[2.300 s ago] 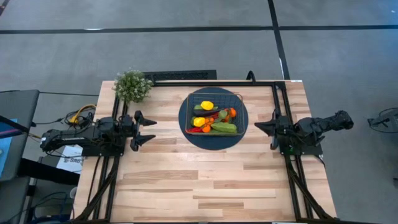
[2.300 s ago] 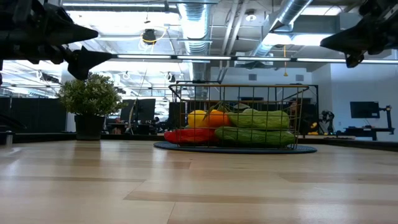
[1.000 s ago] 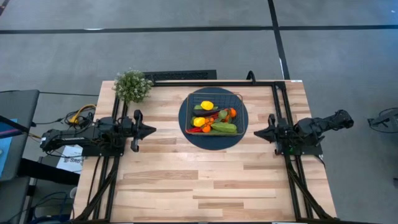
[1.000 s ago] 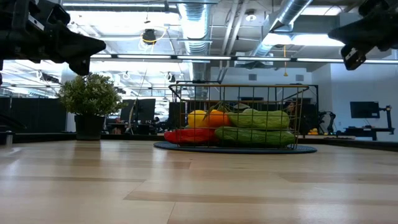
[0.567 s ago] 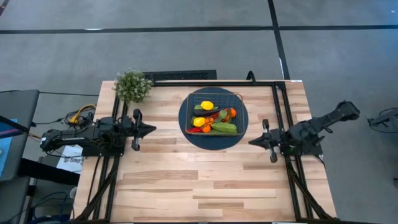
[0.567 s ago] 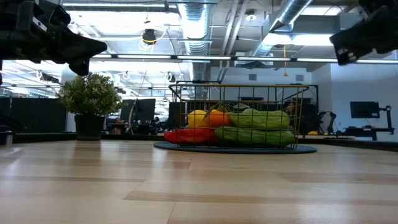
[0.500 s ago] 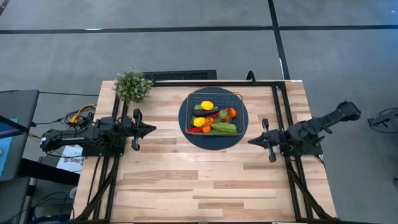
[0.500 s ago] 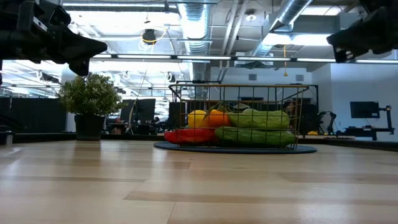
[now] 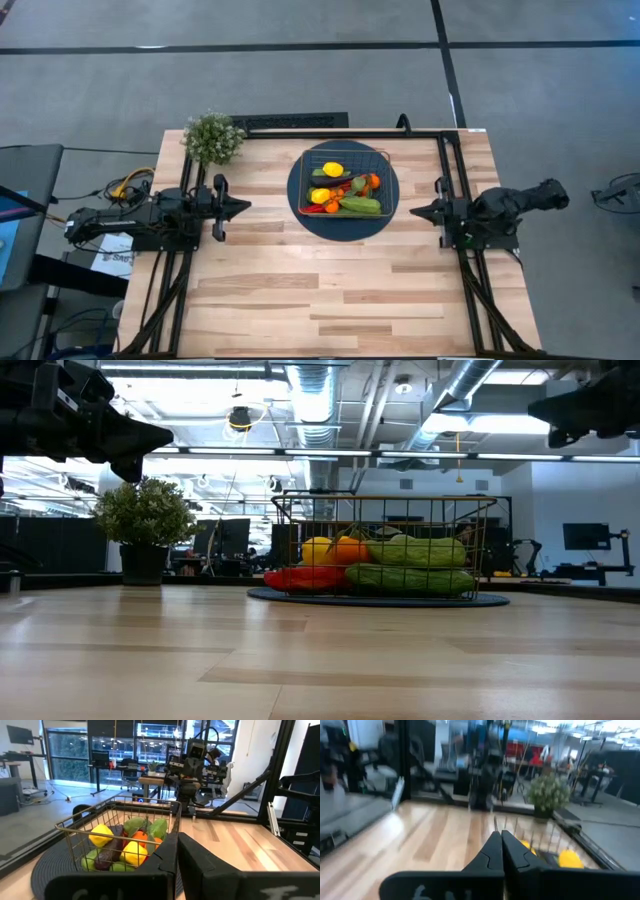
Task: Build produce basket
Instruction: Return to Home Position
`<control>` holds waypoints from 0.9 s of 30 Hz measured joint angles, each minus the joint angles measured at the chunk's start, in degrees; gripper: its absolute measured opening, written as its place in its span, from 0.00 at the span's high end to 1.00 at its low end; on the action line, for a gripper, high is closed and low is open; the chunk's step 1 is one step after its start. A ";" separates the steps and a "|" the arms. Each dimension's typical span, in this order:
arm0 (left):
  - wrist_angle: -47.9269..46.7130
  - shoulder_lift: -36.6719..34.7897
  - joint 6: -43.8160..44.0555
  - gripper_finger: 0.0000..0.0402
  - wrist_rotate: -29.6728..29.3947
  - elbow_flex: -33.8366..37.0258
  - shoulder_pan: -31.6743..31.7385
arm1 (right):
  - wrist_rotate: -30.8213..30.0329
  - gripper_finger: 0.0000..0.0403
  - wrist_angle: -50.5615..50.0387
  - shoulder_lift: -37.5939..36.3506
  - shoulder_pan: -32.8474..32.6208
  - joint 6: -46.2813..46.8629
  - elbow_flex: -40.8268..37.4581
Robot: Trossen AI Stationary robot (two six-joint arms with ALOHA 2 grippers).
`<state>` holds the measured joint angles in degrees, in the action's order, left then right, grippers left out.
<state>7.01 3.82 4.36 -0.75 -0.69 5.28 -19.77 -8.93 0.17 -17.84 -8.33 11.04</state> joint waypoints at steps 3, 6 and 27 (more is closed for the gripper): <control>0.00 0.00 -0.02 1.00 0.02 0.00 0.01 | -0.52 1.00 -0.74 0.05 0.35 -0.79 0.36; 0.10 -0.03 -0.21 1.00 0.12 0.00 0.02 | -0.45 1.00 -2.03 0.05 0.76 0.11 -1.49; -4.93 0.00 5.64 1.00 2.04 0.22 0.00 | 2.97 0.99 8.53 0.02 6.24 5.31 -9.06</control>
<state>2.08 3.81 10.00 1.29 -0.47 5.28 -16.80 -0.40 0.19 -11.60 -3.03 1.98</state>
